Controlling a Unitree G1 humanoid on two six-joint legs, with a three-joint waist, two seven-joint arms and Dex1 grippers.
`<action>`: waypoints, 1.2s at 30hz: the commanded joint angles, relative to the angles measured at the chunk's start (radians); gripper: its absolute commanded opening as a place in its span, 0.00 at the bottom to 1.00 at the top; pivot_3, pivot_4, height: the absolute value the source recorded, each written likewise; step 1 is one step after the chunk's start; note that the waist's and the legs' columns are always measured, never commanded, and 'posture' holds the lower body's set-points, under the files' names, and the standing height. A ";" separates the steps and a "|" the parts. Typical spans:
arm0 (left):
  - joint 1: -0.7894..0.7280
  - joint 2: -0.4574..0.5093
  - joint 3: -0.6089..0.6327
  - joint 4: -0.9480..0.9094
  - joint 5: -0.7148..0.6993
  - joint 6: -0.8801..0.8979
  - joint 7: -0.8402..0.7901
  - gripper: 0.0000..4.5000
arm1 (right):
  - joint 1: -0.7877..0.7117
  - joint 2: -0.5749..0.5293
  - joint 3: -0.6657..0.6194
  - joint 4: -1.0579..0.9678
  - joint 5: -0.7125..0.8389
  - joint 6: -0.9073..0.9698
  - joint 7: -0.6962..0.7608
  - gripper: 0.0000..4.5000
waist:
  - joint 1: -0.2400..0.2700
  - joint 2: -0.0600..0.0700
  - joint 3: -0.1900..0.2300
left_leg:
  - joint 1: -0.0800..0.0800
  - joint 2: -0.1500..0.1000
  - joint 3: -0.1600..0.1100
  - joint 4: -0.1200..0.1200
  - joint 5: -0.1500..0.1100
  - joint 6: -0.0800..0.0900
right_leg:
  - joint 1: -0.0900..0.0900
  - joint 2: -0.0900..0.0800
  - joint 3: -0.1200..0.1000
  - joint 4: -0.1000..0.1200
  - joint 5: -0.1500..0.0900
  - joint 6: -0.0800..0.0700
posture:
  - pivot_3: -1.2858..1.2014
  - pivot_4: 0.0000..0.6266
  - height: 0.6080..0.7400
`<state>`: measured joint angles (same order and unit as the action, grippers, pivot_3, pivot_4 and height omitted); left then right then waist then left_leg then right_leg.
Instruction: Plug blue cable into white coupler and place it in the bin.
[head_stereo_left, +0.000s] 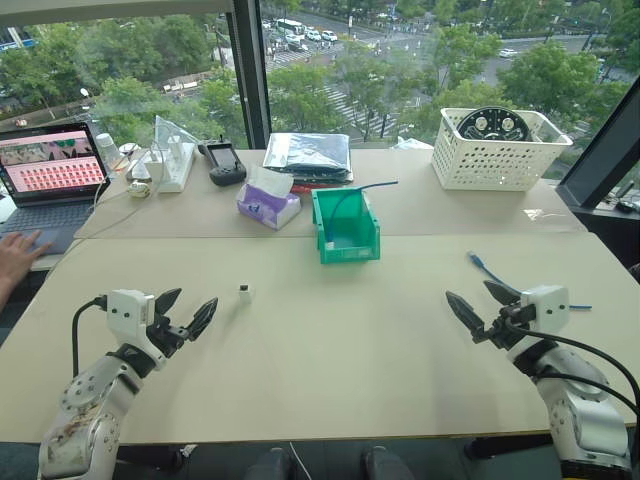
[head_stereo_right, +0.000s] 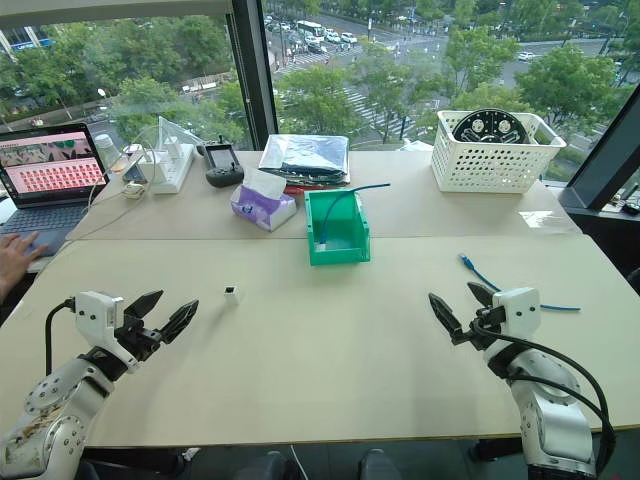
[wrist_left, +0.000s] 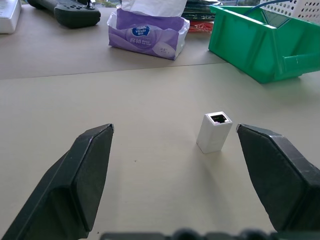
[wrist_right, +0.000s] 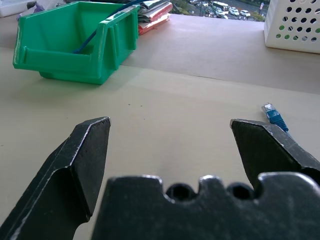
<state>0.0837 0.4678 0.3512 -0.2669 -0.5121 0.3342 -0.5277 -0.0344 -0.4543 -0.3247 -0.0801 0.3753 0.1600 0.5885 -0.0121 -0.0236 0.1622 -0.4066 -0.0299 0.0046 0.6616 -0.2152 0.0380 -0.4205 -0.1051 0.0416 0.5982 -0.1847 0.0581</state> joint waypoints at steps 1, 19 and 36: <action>-0.028 0.038 0.018 -0.021 -0.026 0.004 -0.036 0.93 | -0.036 -0.026 -0.008 0.003 -0.001 -0.013 0.002 0.99 | 0.000 0.000 0.000 | 0.000 0.000 0.000 0.000 0.000 0.000 | 0.000 0.000 0.000 0.000 0.000 0.000 | 0.52 0.24 1.00; -0.191 0.349 0.001 -0.178 -0.335 0.356 -0.280 0.93 | -0.698 -0.221 0.184 0.809 -0.265 0.023 -0.007 0.99 | -0.012 -0.001 0.001 | 0.000 0.009 0.002 0.000 0.001 -0.002 | -0.001 0.012 0.001 -0.001 0.001 -0.006 | 0.52 0.24 1.00; -0.149 0.323 -0.018 -0.270 -0.323 0.389 -0.202 0.93 | -0.967 -0.185 0.284 1.334 -0.420 -0.136 -0.013 0.86 | -0.033 -0.001 0.002 | 0.000 0.010 0.001 -0.001 0.000 -0.003 | -0.001 0.013 0.002 -0.002 0.002 -0.008 | 0.52 0.24 1.00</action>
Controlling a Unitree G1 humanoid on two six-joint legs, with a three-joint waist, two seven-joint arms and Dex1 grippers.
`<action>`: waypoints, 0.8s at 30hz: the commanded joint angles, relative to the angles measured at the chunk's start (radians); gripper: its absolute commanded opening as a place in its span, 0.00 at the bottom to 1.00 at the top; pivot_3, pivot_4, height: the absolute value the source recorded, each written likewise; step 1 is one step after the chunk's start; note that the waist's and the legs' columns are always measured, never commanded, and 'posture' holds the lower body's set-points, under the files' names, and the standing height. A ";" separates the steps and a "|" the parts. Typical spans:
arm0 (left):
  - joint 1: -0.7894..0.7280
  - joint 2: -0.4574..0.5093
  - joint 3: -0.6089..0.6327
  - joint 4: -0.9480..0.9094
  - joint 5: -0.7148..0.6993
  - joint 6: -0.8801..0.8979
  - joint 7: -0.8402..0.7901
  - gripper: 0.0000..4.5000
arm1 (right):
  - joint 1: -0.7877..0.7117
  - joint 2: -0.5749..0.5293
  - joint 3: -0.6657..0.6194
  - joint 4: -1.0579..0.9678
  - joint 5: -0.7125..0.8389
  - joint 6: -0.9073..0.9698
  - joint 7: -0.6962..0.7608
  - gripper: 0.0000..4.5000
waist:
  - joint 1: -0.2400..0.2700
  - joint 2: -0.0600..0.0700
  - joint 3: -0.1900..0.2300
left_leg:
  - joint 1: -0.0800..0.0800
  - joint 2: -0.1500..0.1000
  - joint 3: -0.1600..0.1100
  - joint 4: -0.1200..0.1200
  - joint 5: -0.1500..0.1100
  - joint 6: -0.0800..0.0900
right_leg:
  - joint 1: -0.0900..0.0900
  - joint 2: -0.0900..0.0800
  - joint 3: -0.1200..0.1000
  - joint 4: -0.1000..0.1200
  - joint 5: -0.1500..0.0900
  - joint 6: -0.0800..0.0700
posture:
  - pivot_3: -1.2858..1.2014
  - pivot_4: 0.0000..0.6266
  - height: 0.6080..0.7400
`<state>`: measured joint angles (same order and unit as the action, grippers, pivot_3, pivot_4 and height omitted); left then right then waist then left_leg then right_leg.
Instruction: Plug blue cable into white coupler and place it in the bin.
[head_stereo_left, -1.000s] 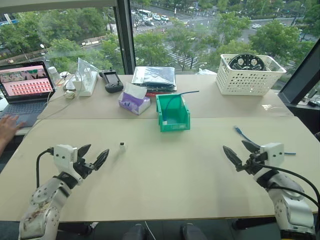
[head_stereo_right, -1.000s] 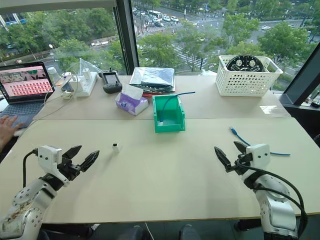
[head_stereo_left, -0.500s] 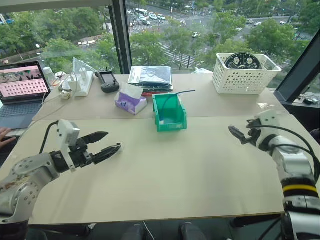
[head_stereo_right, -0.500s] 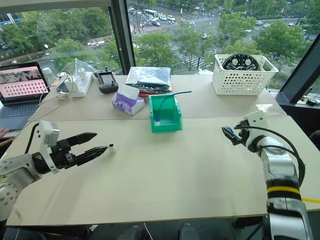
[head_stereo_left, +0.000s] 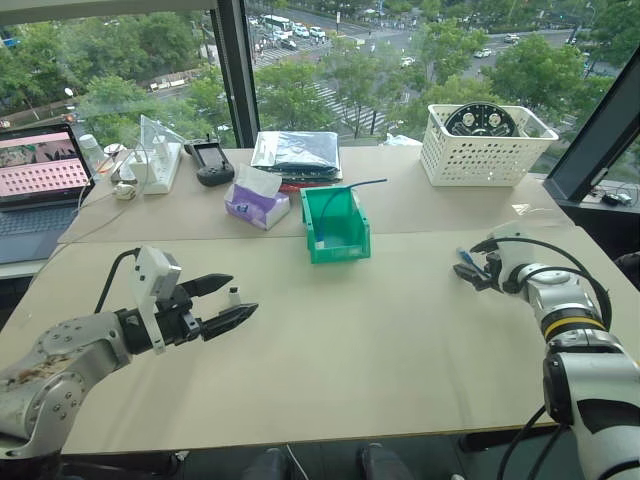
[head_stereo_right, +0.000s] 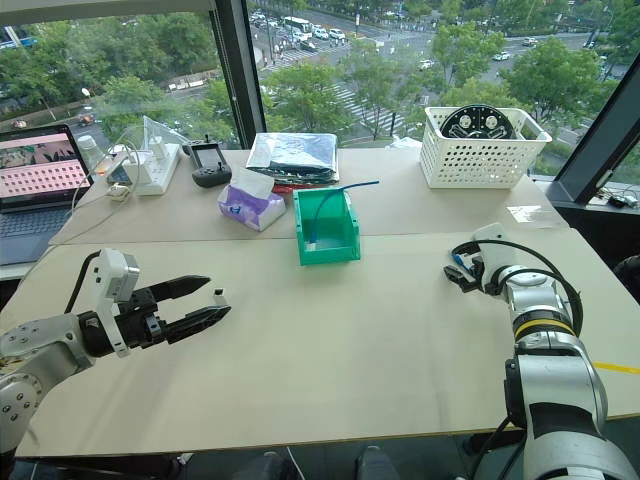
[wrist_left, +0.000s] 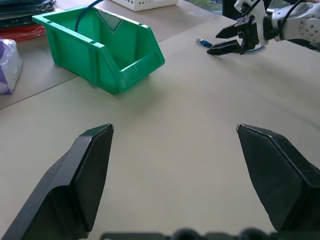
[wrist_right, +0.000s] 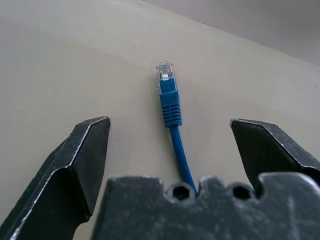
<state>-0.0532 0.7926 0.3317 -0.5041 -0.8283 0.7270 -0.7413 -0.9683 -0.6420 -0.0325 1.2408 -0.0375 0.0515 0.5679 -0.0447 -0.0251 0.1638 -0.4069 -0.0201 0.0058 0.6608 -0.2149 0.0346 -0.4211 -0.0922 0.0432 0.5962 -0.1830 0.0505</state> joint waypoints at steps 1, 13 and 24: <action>-0.015 -0.003 -0.003 -0.033 -0.005 -0.005 0.014 0.93 | -0.037 0.005 -0.011 0.019 -0.006 -0.027 0.008 0.80 | 0.000 0.000 0.000 | 0.000 0.000 0.000 0.000 0.000 0.000 | 0.000 0.000 0.000 0.000 0.000 0.000 | 0.52 0.24 1.00; -0.064 -0.009 -0.053 -0.015 0.005 -0.009 0.023 0.93 | -0.071 0.029 -0.026 0.049 0.001 0.015 0.070 0.01 | 0.000 0.000 0.000 | 0.000 0.000 0.000 0.000 0.000 0.000 | 0.000 0.000 0.000 0.000 0.000 0.000 | 0.52 0.24 1.00; -0.076 -0.011 -0.046 0.009 -0.007 -0.028 -0.019 0.93 | 0.113 0.033 0.135 -0.564 0.061 0.025 0.663 0.00 | 0.000 0.001 0.000 | 0.000 0.001 -0.001 0.000 0.000 0.000 | -0.001 0.001 0.000 0.002 0.000 0.000 | 0.52 0.24 1.00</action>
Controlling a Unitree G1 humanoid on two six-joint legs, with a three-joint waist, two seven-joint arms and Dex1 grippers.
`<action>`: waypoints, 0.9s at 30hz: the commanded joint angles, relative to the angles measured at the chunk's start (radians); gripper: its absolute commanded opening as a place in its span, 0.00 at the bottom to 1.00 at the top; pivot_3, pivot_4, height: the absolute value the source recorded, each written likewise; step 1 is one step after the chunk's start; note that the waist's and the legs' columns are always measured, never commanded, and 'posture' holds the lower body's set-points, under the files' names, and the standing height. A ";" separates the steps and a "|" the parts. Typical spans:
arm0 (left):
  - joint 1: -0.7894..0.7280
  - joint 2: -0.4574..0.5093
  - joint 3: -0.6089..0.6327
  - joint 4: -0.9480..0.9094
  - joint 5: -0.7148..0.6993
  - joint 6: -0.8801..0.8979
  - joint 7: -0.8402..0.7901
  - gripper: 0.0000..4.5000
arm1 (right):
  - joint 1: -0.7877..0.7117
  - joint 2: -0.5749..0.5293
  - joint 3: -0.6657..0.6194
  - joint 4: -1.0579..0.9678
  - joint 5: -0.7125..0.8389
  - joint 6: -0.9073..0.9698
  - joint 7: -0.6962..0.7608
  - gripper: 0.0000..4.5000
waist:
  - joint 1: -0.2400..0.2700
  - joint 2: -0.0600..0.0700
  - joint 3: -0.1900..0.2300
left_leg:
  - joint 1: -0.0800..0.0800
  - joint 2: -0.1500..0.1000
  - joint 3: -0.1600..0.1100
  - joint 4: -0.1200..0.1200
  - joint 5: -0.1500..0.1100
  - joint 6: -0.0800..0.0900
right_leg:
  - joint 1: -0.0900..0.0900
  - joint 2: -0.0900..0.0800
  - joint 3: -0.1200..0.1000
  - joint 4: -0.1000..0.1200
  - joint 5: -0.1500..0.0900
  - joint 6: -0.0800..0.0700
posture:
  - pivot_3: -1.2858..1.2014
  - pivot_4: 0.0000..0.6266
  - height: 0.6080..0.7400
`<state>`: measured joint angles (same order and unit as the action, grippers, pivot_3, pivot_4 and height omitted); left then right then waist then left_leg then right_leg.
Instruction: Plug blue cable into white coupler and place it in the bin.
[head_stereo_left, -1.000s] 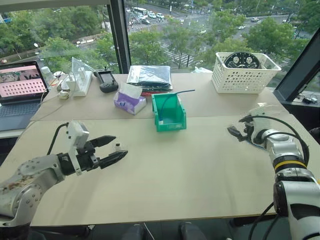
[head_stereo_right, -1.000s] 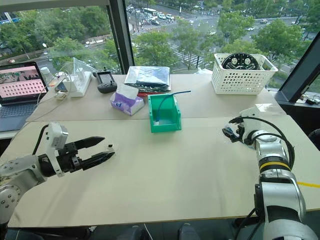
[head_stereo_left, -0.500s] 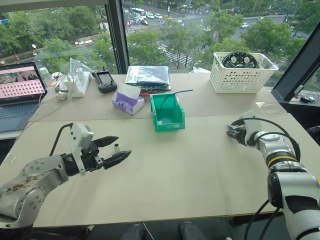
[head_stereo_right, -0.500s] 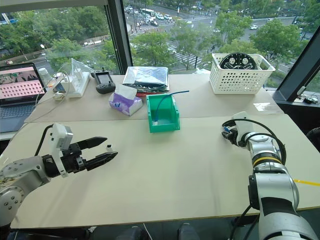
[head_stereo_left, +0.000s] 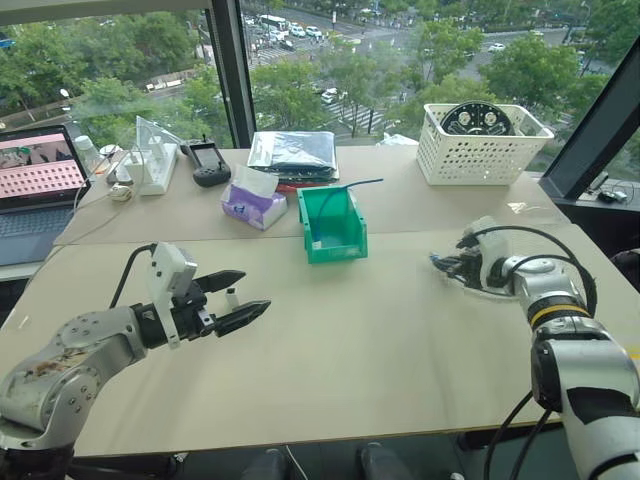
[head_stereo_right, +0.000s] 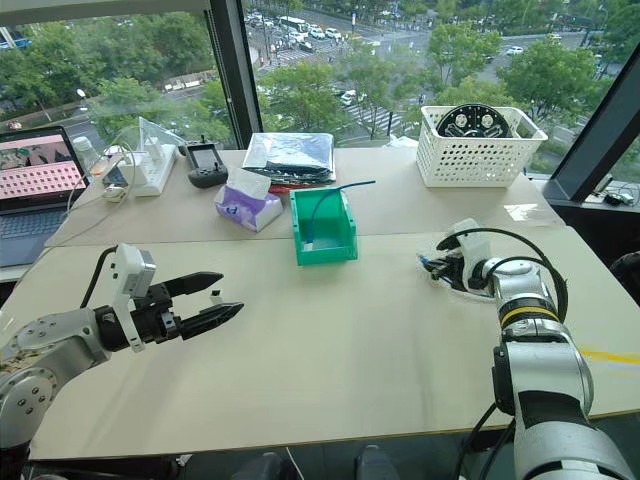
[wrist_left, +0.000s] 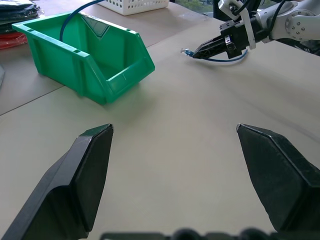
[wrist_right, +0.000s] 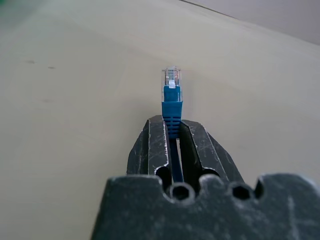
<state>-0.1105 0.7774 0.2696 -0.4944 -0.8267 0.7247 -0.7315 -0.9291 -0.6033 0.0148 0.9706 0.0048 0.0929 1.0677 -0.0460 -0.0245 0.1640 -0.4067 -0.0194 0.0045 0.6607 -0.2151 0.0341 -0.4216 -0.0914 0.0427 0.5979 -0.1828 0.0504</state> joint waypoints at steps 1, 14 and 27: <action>-0.022 0.016 -0.003 0.004 0.012 -0.036 -0.050 0.93 | 0.100 0.000 0.121 -0.376 0.012 -0.007 0.187 0.00 | 0.002 0.000 0.000 | 0.000 0.000 0.000 0.000 0.000 0.000 | 0.000 0.000 0.000 0.001 0.000 0.000 | 0.52 0.24 1.00; -0.016 0.090 -0.164 -0.019 0.169 -0.110 -0.211 0.93 | 0.161 0.089 0.386 -0.600 -0.069 -0.086 0.283 0.00 | 0.010 0.000 0.000 | 0.001 -0.001 0.000 0.000 0.000 -0.002 | -0.003 -0.001 0.000 0.008 -0.001 -0.002 | 0.52 0.24 1.00; -0.040 0.046 -0.264 -0.003 0.249 -0.157 -0.224 0.93 | 0.147 0.052 0.287 -0.617 0.038 0.070 0.317 0.60 | 0.014 -0.001 0.000 | 0.003 -0.001 -0.001 0.000 0.001 -0.003 | -0.003 -0.001 -0.001 0.012 -0.003 -0.004 | 0.52 0.24 1.00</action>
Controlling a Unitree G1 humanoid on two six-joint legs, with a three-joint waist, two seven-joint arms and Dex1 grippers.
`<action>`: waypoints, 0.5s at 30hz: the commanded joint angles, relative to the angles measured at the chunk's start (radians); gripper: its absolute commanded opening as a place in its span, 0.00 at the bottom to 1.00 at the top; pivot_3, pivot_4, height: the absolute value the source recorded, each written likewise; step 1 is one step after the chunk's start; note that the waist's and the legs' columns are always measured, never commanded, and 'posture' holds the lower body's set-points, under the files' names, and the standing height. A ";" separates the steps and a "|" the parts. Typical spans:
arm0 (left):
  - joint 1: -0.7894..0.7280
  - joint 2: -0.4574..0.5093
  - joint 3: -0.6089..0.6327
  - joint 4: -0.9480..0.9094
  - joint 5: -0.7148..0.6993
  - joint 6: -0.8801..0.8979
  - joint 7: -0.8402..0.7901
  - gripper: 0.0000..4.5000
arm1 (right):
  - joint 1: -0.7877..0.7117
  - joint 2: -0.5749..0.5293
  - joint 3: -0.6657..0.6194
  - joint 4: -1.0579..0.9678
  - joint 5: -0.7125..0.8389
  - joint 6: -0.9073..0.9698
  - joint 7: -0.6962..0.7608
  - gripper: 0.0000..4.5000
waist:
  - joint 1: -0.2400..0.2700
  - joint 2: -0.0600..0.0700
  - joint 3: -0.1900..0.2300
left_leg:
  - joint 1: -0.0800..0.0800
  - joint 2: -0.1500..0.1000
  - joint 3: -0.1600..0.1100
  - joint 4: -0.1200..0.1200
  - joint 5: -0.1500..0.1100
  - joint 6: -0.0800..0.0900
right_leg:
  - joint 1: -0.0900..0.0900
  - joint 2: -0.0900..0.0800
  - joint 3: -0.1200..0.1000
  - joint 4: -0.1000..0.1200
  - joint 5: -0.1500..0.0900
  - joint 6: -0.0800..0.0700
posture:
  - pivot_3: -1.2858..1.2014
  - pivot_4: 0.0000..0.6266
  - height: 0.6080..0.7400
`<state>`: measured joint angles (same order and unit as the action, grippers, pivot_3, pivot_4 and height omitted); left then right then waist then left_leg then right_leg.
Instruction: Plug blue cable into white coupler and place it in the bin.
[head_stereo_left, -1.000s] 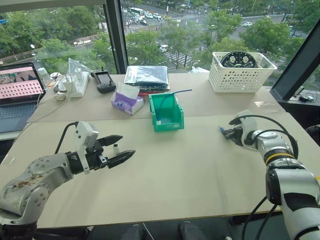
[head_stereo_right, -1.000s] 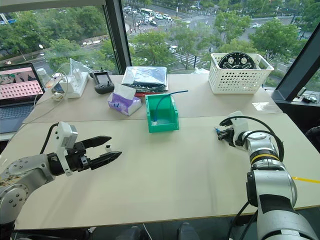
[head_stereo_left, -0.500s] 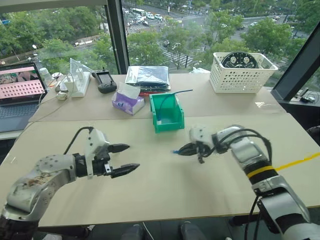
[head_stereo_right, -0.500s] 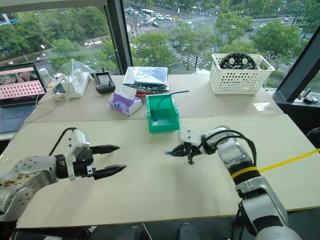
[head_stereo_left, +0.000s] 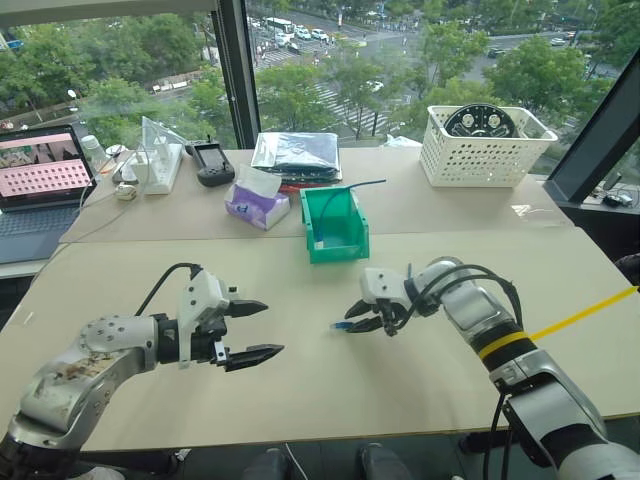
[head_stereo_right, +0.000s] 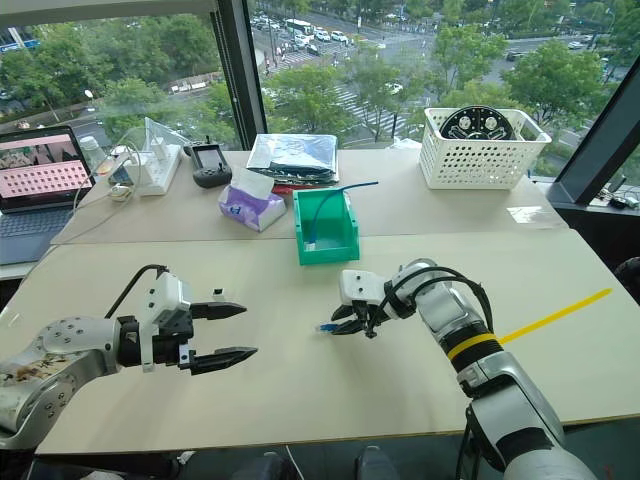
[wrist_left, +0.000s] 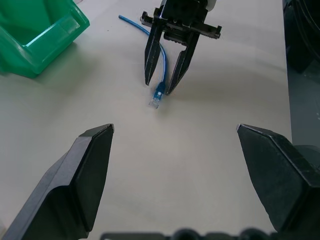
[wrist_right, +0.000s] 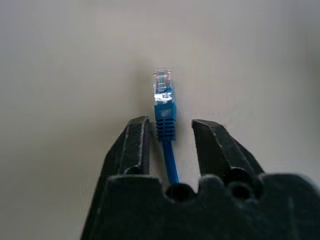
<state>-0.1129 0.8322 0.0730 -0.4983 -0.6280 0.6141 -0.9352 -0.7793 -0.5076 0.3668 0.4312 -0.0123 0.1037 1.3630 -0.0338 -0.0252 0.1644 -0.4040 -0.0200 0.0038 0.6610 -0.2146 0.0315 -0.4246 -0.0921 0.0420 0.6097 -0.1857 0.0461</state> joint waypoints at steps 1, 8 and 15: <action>-0.058 -0.016 -0.114 0.015 0.090 -0.068 -0.029 0.93 | 0.013 -0.061 -0.078 -0.098 0.062 0.066 0.018 0.70 | 0.006 0.000 0.000 | 0.000 0.000 0.000 0.000 0.000 0.000 | 0.000 0.000 0.000 0.000 0.000 0.000 | 0.52 0.24 1.00; -0.260 -0.148 -0.366 0.258 0.317 -0.229 -0.076 0.93 | 0.165 -0.183 -0.204 -0.349 0.127 0.227 -0.066 0.99 | 0.032 -0.001 0.000 | -0.001 -0.002 0.000 0.001 0.000 0.000 | 0.001 0.000 -0.001 0.000 -0.001 0.001 | 0.52 0.24 1.00; -0.427 -0.310 -0.499 0.604 0.495 -0.455 -0.120 0.93 | 0.396 -0.283 -0.315 -0.583 0.165 0.385 -0.178 0.99 | 0.034 -0.001 0.001 | -0.001 -0.001 0.001 0.001 0.000 0.000 | 0.001 0.000 -0.001 0.000 -0.001 0.001 | 0.52 0.24 1.00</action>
<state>-0.5102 0.5400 -0.4058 0.0515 -0.1695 0.2251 -1.0401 -0.4110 -0.7668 0.0963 -0.0782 0.1320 0.4550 1.2109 0.0003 -0.0265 0.1650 -0.4059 -0.0212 0.0051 0.6630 -0.2145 0.0317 -0.4238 -0.0917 0.0412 0.6093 -0.1869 0.0474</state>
